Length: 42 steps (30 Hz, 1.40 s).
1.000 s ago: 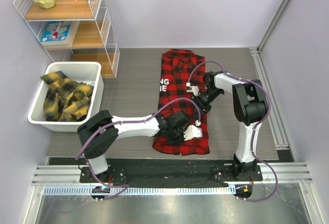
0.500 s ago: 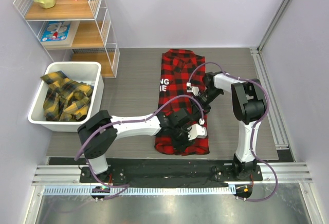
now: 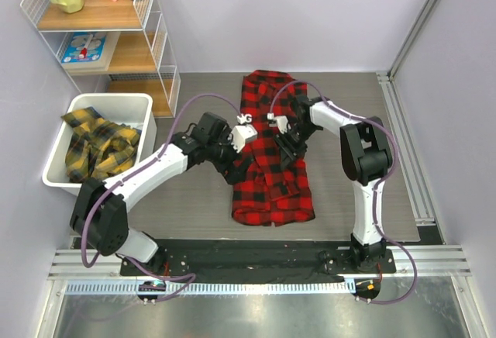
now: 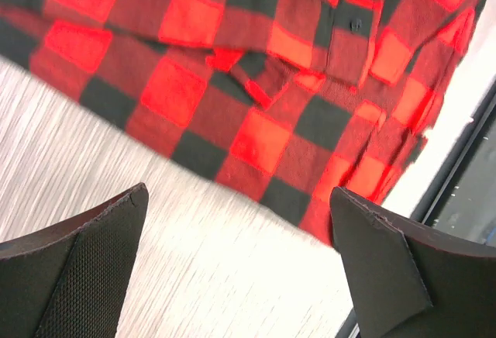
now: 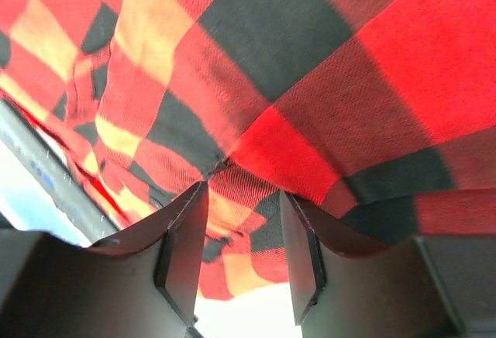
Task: Fold and stack the long sleeve shirts
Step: Fold the shirt
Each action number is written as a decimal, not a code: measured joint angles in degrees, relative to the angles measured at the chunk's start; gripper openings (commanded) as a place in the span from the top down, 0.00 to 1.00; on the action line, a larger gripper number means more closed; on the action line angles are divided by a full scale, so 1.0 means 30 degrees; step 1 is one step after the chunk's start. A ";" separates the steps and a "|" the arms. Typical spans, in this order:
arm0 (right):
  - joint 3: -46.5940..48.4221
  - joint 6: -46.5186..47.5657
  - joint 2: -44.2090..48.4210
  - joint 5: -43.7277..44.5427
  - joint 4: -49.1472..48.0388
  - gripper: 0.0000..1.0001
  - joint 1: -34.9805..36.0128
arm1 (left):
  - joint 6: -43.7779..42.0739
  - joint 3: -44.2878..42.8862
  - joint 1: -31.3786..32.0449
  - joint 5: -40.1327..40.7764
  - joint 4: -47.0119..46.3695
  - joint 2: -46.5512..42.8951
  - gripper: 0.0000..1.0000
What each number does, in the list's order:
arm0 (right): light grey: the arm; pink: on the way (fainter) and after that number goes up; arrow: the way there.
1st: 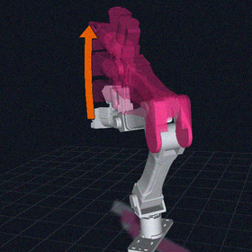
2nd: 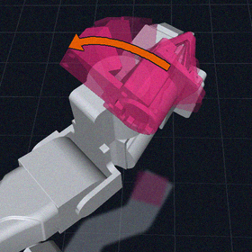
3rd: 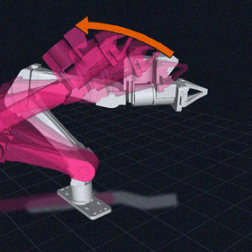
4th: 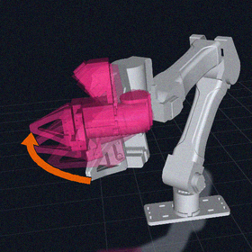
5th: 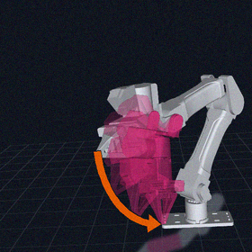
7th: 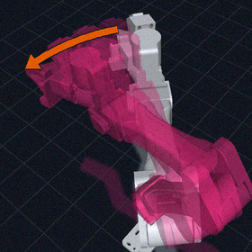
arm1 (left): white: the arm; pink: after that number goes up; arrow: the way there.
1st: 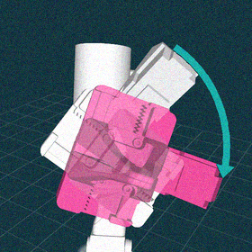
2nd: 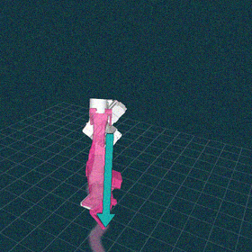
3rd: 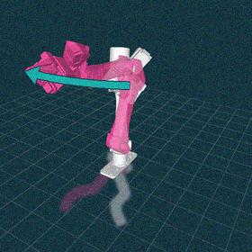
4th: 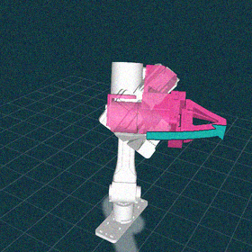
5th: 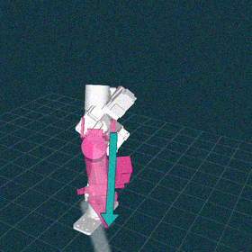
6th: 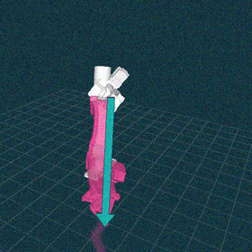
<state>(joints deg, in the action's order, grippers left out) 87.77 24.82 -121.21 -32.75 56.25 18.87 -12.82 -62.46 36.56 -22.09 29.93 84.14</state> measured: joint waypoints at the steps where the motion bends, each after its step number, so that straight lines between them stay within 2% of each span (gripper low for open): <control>1: 0.0787 -0.0066 -0.0423 0.0036 0.0087 0.50 0.0000 | 0.0080 -0.0007 -0.0299 0.0022 0.0109 0.0000 0.00; 3: 0.1996 -0.0109 -0.0991 0.0095 0.0095 0.48 -0.0029 | 0.0138 -0.0160 -0.0780 -0.0007 0.0561 0.0000 0.00; 6: 0.2987 0.0124 -0.1100 0.0736 -0.0255 0.36 -0.0080 | -0.0255 -0.1129 -0.1239 -0.0532 0.1486 0.0000 0.00; 7: 0.3140 0.0146 -0.0947 0.0845 -0.0240 0.28 -0.0117 | -0.0452 -0.1530 -0.1304 -0.0670 0.1603 -0.0036 0.00; 8: 0.3177 0.0189 -0.0605 0.0933 -0.0240 0.03 -0.0168 | -0.0867 -0.1887 -0.1341 -0.0809 0.1574 -0.0160 0.00; 12: 0.1902 0.0911 0.3636 0.0984 -0.1282 0.00 -0.0335 | -0.2171 -0.1596 -0.1355 -0.1953 0.0670 -0.2033 0.00; 15: -0.2586 0.0962 1.1096 0.0692 -0.5625 0.00 -0.0510 | -0.4036 -0.1027 -0.1217 -0.3621 0.0597 -0.3184 0.00; 18: -0.6317 0.4648 1.6815 -0.0175 -0.7963 0.04 -0.0284 | -0.7169 -0.0692 -0.0488 -0.4277 0.1217 -0.2900 0.00; 21: -0.9515 0.8510 1.9409 -0.0619 -0.8153 0.07 0.0488 | -0.9799 0.2317 0.0342 -0.4262 0.0357 -0.3206 0.00; 25: -1.4520 1.3304 1.9103 -0.0648 -0.6521 0.12 0.0940 | -1.2349 0.6885 0.1858 -0.3220 -0.0379 -0.3752 0.01; 29: -1.7784 1.7384 1.9314 -0.0474 -0.4707 0.14 0.1406 | -1.3289 0.7745 0.2987 -0.2608 -0.1078 -0.3351 0.03; 31: -1.8440 1.8935 1.9533 -0.0495 -0.4561 0.16 0.1566 | -1.3478 0.7898 0.3228 -0.2280 -0.1974 -0.3213 0.06; 35: -1.9358 2.1085 1.9343 -0.0437 -0.5005 0.32 0.1588 | -1.3755 0.8225 0.3716 -0.1574 -0.3162 -0.2820 0.12; 38: -1.9475 2.1777 1.8491 -0.0372 -0.5603 0.36 0.1647 | -1.3792 0.8233 0.3985 -0.1231 -0.3687 -0.2229 0.19; 42: -1.9467 2.1631 1.7923 -0.0459 -0.6951 0.50 0.1989 | -1.3777 0.8182 0.4313 -0.0685 -0.4065 -0.1100 0.36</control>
<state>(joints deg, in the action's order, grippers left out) 29.36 89.71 -67.44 -34.13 35.40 24.84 -54.15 -37.91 49.50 -24.14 17.74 80.84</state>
